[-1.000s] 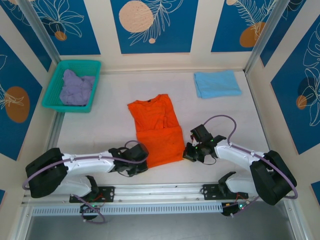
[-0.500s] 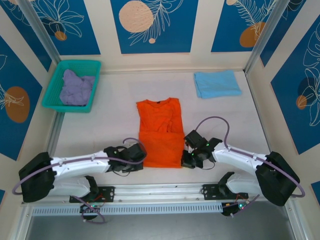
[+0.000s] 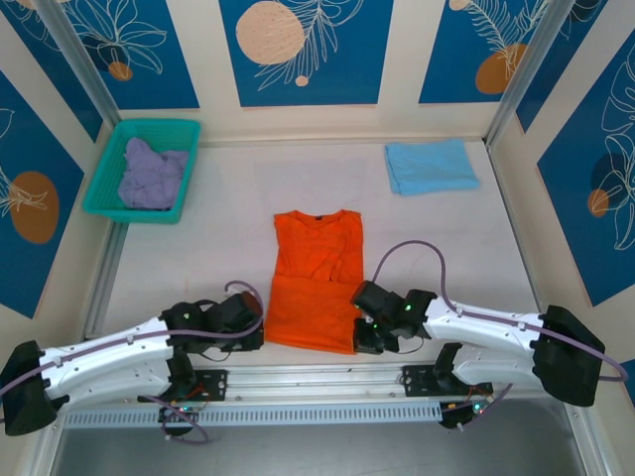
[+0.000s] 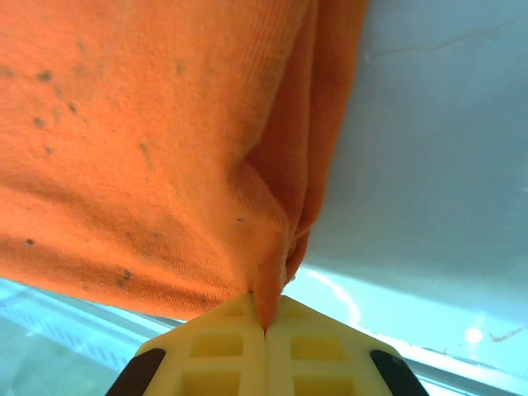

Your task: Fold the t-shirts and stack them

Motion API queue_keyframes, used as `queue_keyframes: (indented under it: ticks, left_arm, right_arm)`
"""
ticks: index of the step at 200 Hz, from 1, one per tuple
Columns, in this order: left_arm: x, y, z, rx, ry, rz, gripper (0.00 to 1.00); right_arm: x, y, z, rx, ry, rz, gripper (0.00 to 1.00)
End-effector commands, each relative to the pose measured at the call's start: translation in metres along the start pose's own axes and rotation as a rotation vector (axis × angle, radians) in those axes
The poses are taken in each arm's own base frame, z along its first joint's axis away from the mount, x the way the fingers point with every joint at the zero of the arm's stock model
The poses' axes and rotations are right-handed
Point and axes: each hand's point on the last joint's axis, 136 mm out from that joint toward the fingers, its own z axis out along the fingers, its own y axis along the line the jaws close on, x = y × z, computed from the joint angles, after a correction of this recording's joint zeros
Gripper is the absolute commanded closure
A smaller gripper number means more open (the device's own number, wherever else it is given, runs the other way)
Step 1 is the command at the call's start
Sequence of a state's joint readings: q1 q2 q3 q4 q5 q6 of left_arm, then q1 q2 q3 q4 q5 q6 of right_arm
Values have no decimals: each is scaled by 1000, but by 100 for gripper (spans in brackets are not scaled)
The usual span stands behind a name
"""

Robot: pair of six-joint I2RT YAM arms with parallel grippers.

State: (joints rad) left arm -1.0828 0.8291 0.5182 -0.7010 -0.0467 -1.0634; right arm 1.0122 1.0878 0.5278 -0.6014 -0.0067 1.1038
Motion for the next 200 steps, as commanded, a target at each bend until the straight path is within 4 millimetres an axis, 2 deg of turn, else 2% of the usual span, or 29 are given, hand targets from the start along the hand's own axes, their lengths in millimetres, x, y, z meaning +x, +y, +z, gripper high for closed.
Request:
queue_keyframes:
  ticks: [1,23,43,71,98,156,200]
  left_arm:
    - [-21,-6,-23,-22,-79,9,100]
    - [-57,-29,-51,13,-201,5,100]
    - [-92,-39,-72,16,-284,-16,100]
    - [-139,-45,-80,49,-290,-72,100]
    - [-179,-44,-69,34,-265,-103,100]
    - [-255,-39,-44,20,-243,-152,100]
    - [-303,-29,-13,20,-193,-200,100]
  right_arm:
    - [-14,8,-27,1,-83,20,100]
    - [-39,30,-56,-82,-166,30,100]
    - [-67,43,-82,-119,-238,42,100]
    - [-107,50,-106,-132,-294,72,100]
    - [-144,49,-111,-144,-289,120,100]
    - [-211,43,-100,-178,-221,228,100]
    - [-260,32,-103,-225,-206,309,100]
